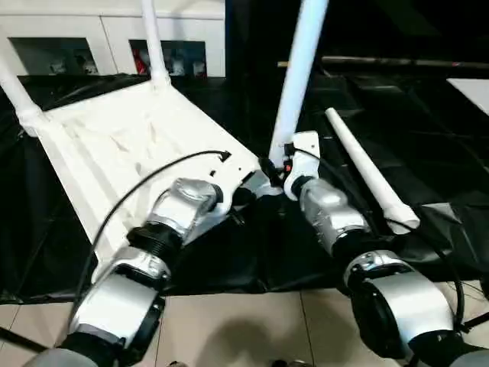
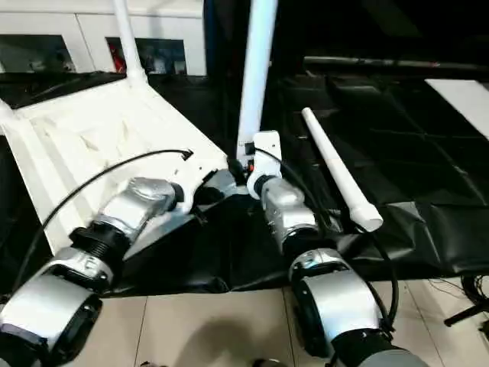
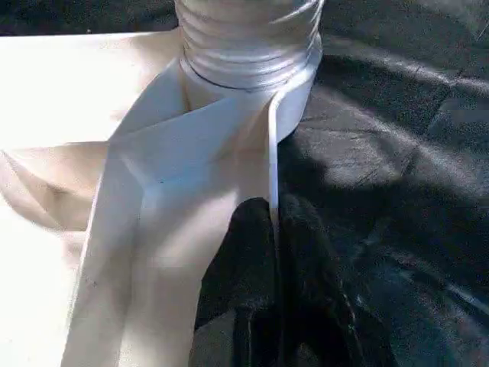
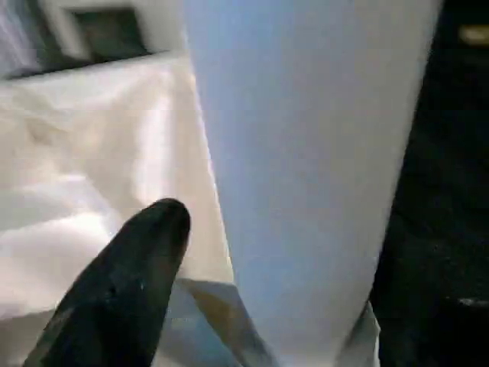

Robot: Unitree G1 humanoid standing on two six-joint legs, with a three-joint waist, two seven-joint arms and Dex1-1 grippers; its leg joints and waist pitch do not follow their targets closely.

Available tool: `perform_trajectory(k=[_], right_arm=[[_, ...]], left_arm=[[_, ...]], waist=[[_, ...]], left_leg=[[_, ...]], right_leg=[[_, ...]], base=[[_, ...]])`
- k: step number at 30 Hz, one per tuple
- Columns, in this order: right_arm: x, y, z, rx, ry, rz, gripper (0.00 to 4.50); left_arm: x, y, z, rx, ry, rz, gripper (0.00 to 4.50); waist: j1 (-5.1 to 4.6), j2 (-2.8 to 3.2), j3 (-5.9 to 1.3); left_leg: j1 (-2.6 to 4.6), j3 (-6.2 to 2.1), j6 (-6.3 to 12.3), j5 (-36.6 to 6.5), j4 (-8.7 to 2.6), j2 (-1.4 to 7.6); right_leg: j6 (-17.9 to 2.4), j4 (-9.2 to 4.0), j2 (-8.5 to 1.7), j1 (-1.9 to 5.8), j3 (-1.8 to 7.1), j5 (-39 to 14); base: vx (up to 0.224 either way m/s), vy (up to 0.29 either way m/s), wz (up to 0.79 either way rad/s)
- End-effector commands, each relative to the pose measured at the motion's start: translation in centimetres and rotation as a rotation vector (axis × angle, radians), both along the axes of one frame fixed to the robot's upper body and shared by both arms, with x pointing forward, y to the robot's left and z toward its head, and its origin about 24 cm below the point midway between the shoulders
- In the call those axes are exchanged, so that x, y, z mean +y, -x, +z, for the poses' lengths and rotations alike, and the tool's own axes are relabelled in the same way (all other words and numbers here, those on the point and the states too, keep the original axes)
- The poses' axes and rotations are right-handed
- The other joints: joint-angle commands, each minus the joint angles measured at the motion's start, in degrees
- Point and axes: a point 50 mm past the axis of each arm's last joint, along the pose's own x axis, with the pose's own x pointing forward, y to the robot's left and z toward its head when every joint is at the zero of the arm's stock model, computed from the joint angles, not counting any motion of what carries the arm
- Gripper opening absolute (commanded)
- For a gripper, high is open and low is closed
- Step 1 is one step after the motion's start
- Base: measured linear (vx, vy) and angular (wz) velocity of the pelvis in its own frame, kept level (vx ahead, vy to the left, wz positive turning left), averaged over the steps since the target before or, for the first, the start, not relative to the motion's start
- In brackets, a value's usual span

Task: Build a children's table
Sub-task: Insert table leg to table base

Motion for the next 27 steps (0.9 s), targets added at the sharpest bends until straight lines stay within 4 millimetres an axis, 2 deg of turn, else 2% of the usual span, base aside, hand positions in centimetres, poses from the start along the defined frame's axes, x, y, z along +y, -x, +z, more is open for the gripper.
perform_trajectory(k=[1,2,4,5,6,7,8,9,10,12,14,16,23,27], right_arm=[[0.2,0.7,0.9,-0.042,-0.008,0.157,3.87],[-0.4,1.3,0.8,-0.047,0.017,0.211,3.92],[-1.5,2.4,0.5,-0.043,0.081,0.319,4.08],[-1.5,2.4,0.5,-0.043,0.081,0.319,4.21],[-2.2,3.2,0.3,-0.036,0.121,0.384,4.30],[-2.2,3.2,0.3,-0.036,0.122,0.386,4.34],[-3.1,4.0,0.1,-0.028,0.156,0.442,4.39],[-3.4,4.3,0.0,-0.020,0.162,0.459,4.45],[-3.8,4.7,-0.1,-0.013,0.171,0.484,4.45],[-4.2,5.2,-0.3,-0.001,0.193,0.512,4.45],[-4.4,5.6,-0.6,0.007,0.221,0.536,4.45],[-4.5,6.1,-0.9,0.023,0.260,0.554,4.45],[-4.7,6.7,-1.3,0.053,0.280,0.573,4.45],[-4.7,6.4,-1.6,0.056,0.294,0.557,4.00]], left_arm=[[0.3,0.1,0.8,-0.046,-0.012,-0.070,0.00],[0.6,0.3,0.6,-0.041,-0.026,-0.105,0.00],[0.9,0.8,0.5,-0.039,-0.019,-0.168,0.00],[0.9,0.8,0.5,-0.039,-0.019,-0.168,0.00],[1.1,1.0,0.5,-0.035,-0.006,-0.198,0.00],[1.1,1.0,0.5,-0.034,-0.005,-0.201,0.00],[1.4,1.7,0.6,-0.028,0.016,-0.277,0.00],[1.5,2.0,0.6,-0.034,0.026,-0.321,0.00],[1.7,2.5,0.7,-0.034,0.043,-0.377,0.00],[2.1,3.0,0.6,-0.021,0.043,-0.418,0.00],[2.3,3.3,0.7,-0.004,0.059,-0.441,0.00],[2.5,3.7,0.9,0.006,0.073,-0.461,0.00],[3.2,4.1,0.9,0.006,0.063,-0.485,0.00],[3.2,4.4,1.0,0.011,0.062,-0.494,0.00]], waist=[[0.82,-0.22,-4.73],[0.79,0.07,-4.94],[1.22,-0.33,-4.94],[1.36,-0.33,-4.94],[1.51,-0.02,-4.87],[1.55,-0.18,-4.72],[1.69,0.05,-4.54],[2.01,-0.07,-4.51],[2.22,0.16,-4.24],[2.41,0.18,-4.16],[2.61,0.19,-4.19],[2.64,0.18,-4.18],[2.73,-0.17,-4.40],[2.76,-0.22,-4.59]], left_leg=[[0.22,0.25,6.02,-7.95,-3.04,1.05],[0.28,0.21,6.70,-5.72,-2.91,1.16],[0.29,0.30,7.96,-3.76,-2.66,0.96],[0.26,0.29,8.13,-3.68,-2.65,1.07],[0.56,0.27,7.94,-4.36,-2.76,1.17],[0.51,0.41,7.43,-5.67,-2.76,1.18],[0.49,0.37,6.96,-6.92,-2.94,1.16],[0.72,0.38,5.76,-8.71,-3.05,1.38],[0.86,0.35,4.64,-10.79,-3.32,1.43],[1.04,0.33,2.93,-12.69,-3.52,1.58],[1.80,0.62,1.75,-13.96,-3.52,1.66],[1.47,0.58,1.54,-13.10,-3.65,1.69],[1.03,0.71,1.98,-10.89,-3.39,1.42],[0.93,0.75,2.48,-8.66,-3.16,1.41]], right_leg=[[-13.43,-2.29,-3.00,4.42,2.98,-6.13],[-14.59,-1.74,-3.03,4.29,3.04,-2.45],[-15.35,-1.53,-2.80,4.59,2.97,0.88],[-15.49,-1.47,-2.98,4.63,3.02,1.27],[-15.76,-1.69,-2.98,4.48,2.96,-0.24],[-15.34,-1.90,-2.96,4.34,3.04,-2.38],[-14.93,-2.20,-2.99,4.39,3.02,-4.55],[-14.00,-2.48,-3.12,4.32,3.11,-7.83],[-12.98,-3.00,-3.09,4.19,3.13,-11.46],[-11.81,-3.28,-3.22,3.97,3.23,-14.94],[-12.00,-3.33,-2.89,3.31,3.44,-14.86],[-11.93,-3.01,-2.91,3.52,3.55,-14.29],[-11.06,-2.70,-2.99,3.78,3.67,-13.15],[-11.59,-2.23,-2.95,3.84,3.72,-10.49]], base=[[0.050,-0.016,0.02],[0.000,0.000,0.00],[0.000,0.000,0.00],[0.000,0.000,0.00],[0.000,0.000,0.00],[0.000,0.000,0.00],[0.000,0.000,0.00],[0.000,0.000,0.00],[0.000,0.000,0.00],[0.000,0.000,0.00],[0.000,0.000,0.00],[0.000,0.000,0.00],[0.000,0.000,0.00],[0.000,0.000,0.00]])
